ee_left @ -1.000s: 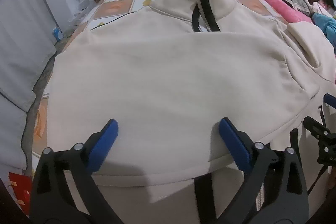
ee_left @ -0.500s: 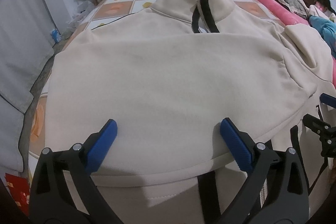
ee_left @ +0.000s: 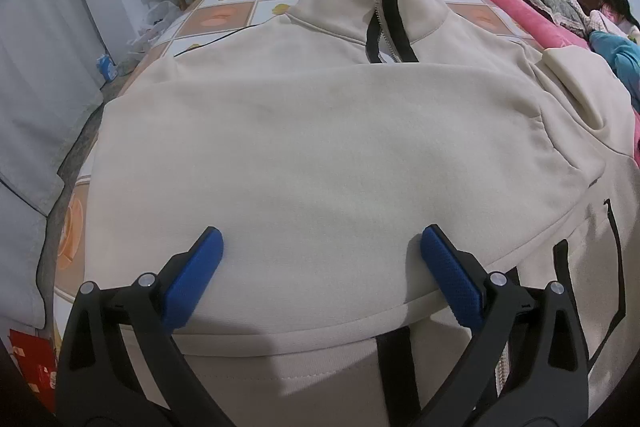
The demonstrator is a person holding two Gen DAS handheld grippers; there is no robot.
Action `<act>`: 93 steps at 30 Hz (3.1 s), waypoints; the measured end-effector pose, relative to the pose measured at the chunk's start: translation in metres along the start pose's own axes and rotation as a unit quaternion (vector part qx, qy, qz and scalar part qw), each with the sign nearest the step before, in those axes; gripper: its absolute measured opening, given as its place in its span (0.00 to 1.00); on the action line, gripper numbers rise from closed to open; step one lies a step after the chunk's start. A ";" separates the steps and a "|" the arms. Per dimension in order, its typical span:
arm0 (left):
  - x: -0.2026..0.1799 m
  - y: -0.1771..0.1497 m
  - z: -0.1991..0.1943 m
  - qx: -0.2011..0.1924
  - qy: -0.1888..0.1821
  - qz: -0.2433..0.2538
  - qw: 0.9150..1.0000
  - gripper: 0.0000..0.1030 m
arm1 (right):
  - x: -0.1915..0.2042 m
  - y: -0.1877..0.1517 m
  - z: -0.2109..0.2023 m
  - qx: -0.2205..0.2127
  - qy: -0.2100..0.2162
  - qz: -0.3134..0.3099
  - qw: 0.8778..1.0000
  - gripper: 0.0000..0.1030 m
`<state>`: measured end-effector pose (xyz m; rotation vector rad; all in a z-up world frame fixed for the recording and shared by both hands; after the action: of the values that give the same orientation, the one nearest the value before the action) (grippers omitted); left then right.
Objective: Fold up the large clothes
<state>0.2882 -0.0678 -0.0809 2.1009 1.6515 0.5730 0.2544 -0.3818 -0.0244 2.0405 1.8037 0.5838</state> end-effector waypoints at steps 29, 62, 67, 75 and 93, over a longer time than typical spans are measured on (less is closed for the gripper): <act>0.000 0.002 0.002 0.012 0.002 -0.002 1.000 0.94 | -0.138 -0.011 -0.017 -0.014 -0.071 0.114 0.991 0.94; 0.002 0.001 0.004 0.018 0.002 -0.003 1.000 0.94 | -0.146 -0.031 -0.007 -0.004 -0.099 0.099 0.990 0.94; 0.002 0.002 0.004 0.018 0.003 -0.003 1.000 0.94 | -0.149 -0.035 -0.006 -0.001 -0.099 0.102 0.990 0.94; 0.002 0.002 0.004 0.020 0.003 -0.003 1.000 0.94 | -0.150 -0.038 -0.005 0.000 -0.099 0.104 0.990 0.94; 0.002 0.001 0.004 0.020 0.003 -0.003 1.000 0.94 | -0.150 -0.037 -0.006 0.001 -0.099 0.104 0.990 0.94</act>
<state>0.2919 -0.0663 -0.0834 2.1223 1.6858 0.5488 0.2043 -0.5263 -0.0498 2.2172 1.4928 0.4169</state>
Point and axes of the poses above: each gripper's, at about its wrist camera, not at the fingertips, and z roughly the way its jaws point, x to its left, y to its top, the point moved 3 cm from there along z, roughly the way its jaws point, and after that the axes turned 4 degrees about y, right-handed, at the moved point
